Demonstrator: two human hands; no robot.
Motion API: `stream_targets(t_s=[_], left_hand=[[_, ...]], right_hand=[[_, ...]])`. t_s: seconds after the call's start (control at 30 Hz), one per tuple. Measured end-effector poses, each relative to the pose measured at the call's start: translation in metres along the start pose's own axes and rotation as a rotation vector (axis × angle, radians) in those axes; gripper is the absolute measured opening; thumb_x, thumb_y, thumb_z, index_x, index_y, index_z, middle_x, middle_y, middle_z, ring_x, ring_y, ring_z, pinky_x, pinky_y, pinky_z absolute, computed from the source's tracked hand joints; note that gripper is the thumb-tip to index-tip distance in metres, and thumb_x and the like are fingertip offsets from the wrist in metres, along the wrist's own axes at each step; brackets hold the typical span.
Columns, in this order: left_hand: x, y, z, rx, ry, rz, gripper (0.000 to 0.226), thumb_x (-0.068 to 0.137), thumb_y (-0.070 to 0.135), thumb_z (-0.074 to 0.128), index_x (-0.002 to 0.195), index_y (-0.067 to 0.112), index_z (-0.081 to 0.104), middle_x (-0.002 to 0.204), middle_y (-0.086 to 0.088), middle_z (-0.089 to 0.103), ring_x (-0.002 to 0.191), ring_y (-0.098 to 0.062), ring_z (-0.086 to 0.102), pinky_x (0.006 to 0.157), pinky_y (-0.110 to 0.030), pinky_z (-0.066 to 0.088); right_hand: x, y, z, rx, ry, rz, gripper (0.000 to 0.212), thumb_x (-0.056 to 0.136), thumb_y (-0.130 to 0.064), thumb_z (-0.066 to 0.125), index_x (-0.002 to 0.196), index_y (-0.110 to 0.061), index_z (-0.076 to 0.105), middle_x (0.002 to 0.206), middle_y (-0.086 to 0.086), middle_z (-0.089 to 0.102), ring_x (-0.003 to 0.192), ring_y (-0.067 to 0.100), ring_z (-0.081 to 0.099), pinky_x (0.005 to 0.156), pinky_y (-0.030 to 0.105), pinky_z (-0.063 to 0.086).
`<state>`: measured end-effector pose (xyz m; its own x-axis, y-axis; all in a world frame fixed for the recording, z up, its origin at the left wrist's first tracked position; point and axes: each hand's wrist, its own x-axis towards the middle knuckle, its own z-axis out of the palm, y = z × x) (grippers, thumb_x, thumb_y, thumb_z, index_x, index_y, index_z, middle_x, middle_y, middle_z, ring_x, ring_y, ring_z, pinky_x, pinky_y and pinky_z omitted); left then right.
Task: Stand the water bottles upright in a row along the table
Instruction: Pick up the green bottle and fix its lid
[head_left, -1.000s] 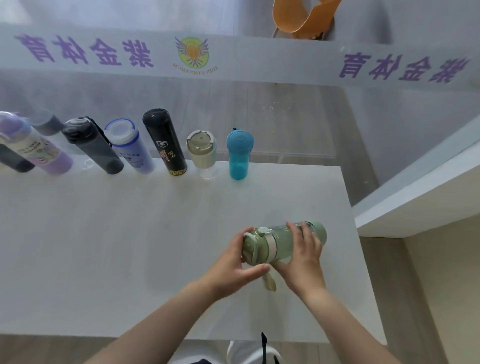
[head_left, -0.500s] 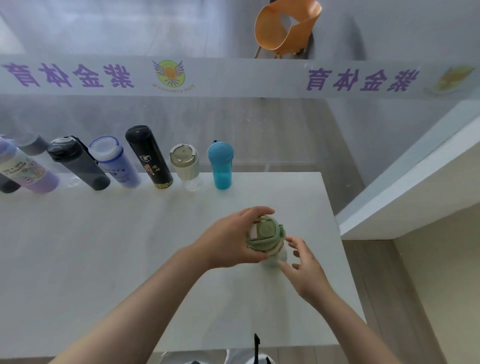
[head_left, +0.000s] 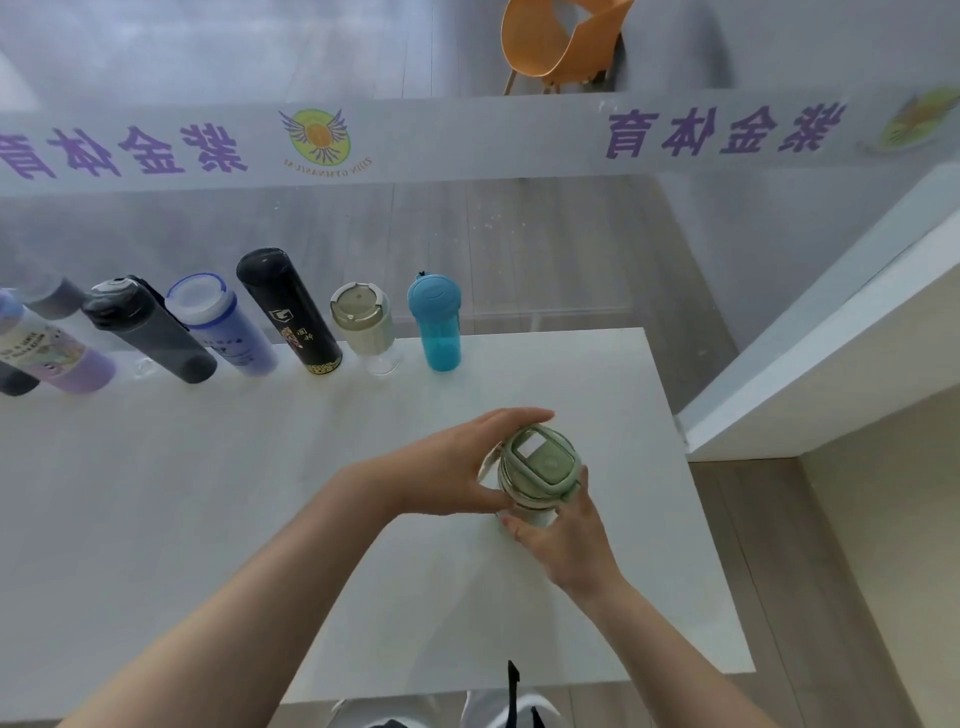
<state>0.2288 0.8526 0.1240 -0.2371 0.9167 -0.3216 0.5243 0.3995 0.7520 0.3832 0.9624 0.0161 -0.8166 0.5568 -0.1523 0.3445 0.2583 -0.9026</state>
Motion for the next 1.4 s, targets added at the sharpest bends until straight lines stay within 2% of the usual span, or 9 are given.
stream_targets(t_s=[0.13, 0.2, 0.37, 0.5, 0.7, 0.93, 1.07, 1.23, 1.4], left_hand=[[-0.003, -0.038, 0.007, 0.041, 0.047, -0.178, 0.090, 0.084, 0.029, 0.072, 0.146, 0.047, 0.010, 0.156, 0.015, 0.021, 0.137, -0.006, 0.028, 0.111, -0.027, 0.027], [-0.006, -0.069, 0.014, 0.159, 0.076, -0.296, 0.091, 0.083, 0.032, 0.072, 0.149, 0.042, 0.009, 0.159, 0.010, 0.016, 0.142, -0.015, 0.023, 0.115, -0.034, 0.026], [-0.020, -0.144, 0.036, 0.373, 0.062, -0.605, 0.105, 0.078, 0.046, 0.072, 0.152, 0.031, -0.001, 0.161, 0.001, -0.012, 0.148, -0.024, -0.005, 0.117, -0.046, 0.021], [-0.024, -0.169, 0.048, 0.379, 0.032, -0.766, 0.118, 0.073, 0.057, 0.072, 0.150, 0.035, -0.015, 0.158, 0.003, -0.026, 0.147, -0.023, -0.016, 0.116, -0.055, 0.014], [-0.023, -0.177, 0.056, 0.428, -0.029, -0.781, 0.124, 0.069, 0.064, 0.070, 0.148, 0.033, -0.021, 0.156, 0.000, -0.033, 0.146, -0.024, -0.020, 0.114, -0.058, 0.013], [-0.025, -0.181, 0.058, 0.380, 0.017, -0.773, 0.124, 0.069, 0.060, 0.073, 0.149, 0.036, -0.017, 0.156, 0.003, -0.031, 0.146, -0.023, -0.020, 0.114, -0.057, 0.010], [-0.025, -0.182, 0.058, 0.377, 0.031, -0.771, 0.123, 0.069, 0.059, 0.074, 0.149, 0.037, -0.017, 0.157, 0.003, -0.030, 0.146, -0.022, -0.019, 0.115, -0.056, 0.008], [-0.024, -0.184, 0.058, 0.365, 0.036, -0.775, 0.123, 0.069, 0.057, 0.074, 0.148, 0.038, -0.017, 0.156, 0.004, -0.031, 0.146, -0.021, -0.021, 0.115, -0.056, 0.006], [-0.021, -0.185, 0.059, 0.361, 0.030, -0.788, 0.124, 0.069, 0.056, 0.075, 0.148, 0.037, -0.018, 0.156, 0.003, -0.032, 0.146, -0.022, -0.022, 0.115, -0.056, 0.004]], right_hand=[[0.002, 0.004, 0.012, -0.029, 0.055, -0.023, 0.076, 0.069, -0.041, 0.078, 0.133, -0.022, 0.042, 0.125, -0.017, 0.055, 0.112, 0.002, 0.055, 0.084, 0.014, 0.046], [0.006, 0.006, 0.015, -0.011, 0.104, 0.007, 0.078, 0.069, -0.038, 0.081, 0.132, -0.023, 0.038, 0.125, -0.011, 0.057, 0.112, 0.005, 0.056, 0.086, 0.015, 0.046], [0.033, 0.003, 0.016, -0.019, 0.197, 0.041, 0.084, 0.066, -0.035, 0.085, 0.130, -0.027, 0.031, 0.127, -0.005, 0.058, 0.115, 0.013, 0.057, 0.093, 0.033, 0.050], [0.063, -0.003, 0.013, -0.035, 0.224, 0.026, 0.085, 0.068, -0.032, 0.085, 0.132, -0.023, 0.032, 0.128, -0.004, 0.055, 0.115, 0.013, 0.055, 0.093, 0.028, 0.046], [0.111, -0.006, 0.011, -0.023, 0.269, 0.032, 0.086, 0.068, -0.032, 0.085, 0.133, -0.017, 0.032, 0.130, 0.002, 0.055, 0.116, 0.020, 0.055, 0.094, 0.027, 0.044], [0.165, -0.016, 0.010, -0.039, 0.299, -0.004, 0.087, 0.069, -0.031, 0.084, 0.135, -0.015, 0.029, 0.132, 0.006, 0.053, 0.117, 0.025, 0.054, 0.098, 0.039, 0.046], [0.191, -0.022, 0.011, -0.040, 0.319, -0.017, 0.086, 0.070, -0.028, 0.083, 0.135, -0.011, 0.029, 0.132, 0.007, 0.052, 0.118, 0.025, 0.053, 0.097, 0.035, 0.044], [0.213, -0.024, 0.015, -0.041, 0.345, -0.020, 0.087, 0.069, -0.031, 0.082, 0.135, -0.009, 0.030, 0.132, 0.008, 0.052, 0.119, 0.026, 0.052, 0.099, 0.039, 0.045], [0.230, -0.028, 0.016, -0.017, 0.354, -0.027, 0.088, 0.071, -0.027, 0.083, 0.138, -0.008, 0.028, 0.134, 0.008, 0.050, 0.120, 0.023, 0.051, 0.096, 0.025, 0.039]])
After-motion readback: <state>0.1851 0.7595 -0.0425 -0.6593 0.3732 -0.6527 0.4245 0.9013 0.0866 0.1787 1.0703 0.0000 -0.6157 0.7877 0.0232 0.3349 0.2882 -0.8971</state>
